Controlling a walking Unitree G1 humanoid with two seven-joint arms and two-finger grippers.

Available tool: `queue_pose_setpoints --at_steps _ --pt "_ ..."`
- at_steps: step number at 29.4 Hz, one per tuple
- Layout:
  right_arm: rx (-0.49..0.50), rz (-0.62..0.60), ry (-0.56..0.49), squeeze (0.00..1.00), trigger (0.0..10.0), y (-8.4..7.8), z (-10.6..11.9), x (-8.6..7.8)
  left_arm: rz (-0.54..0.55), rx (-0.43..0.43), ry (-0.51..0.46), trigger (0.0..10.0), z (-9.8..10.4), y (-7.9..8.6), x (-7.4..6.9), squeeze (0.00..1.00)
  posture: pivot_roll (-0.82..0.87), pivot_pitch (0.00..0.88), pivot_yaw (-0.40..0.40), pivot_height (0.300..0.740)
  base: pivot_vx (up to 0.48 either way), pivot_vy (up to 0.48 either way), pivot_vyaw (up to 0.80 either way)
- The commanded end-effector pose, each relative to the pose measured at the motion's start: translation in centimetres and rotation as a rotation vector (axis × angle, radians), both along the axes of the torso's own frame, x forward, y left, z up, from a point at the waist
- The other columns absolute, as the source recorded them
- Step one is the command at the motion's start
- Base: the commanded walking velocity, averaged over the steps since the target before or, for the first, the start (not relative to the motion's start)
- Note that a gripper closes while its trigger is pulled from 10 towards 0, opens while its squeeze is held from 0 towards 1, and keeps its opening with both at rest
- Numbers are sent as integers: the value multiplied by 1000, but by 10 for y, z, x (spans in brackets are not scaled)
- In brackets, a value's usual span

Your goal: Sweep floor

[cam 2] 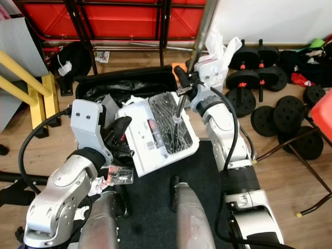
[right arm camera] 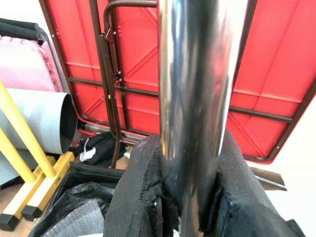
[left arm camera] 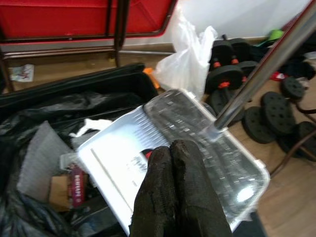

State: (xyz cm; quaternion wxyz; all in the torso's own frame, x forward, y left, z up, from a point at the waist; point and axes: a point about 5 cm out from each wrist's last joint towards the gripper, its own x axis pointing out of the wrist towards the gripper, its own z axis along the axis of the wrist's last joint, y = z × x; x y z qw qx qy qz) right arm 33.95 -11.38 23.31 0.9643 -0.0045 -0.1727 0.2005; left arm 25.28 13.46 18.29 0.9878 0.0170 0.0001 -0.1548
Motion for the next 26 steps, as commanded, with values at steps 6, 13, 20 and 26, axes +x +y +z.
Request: queue_pose_setpoints --at_steps 6,13,20,26 --pt "-56 -76 1 0 10000 -20 -4 -11 49 17 2 10000 -12 9 15 0 -156 194 -149 740 160 0 0" --pt "-107 -105 0 0 10000 -27 -9 -11 79 56 -22 10000 -15 18 23 0 -142 122 -147 740 69 0 0" --pt "-111 -122 28 0 10000 -28 -19 -17 210 75 -67 10000 -10 37 41 0 -139 89 -124 740 264 0 0" --pt "-112 -132 44 0 10000 -29 -25 -22 176 156 -52 10000 -18 37 42 0 -135 80 -117 740 80 0 0"
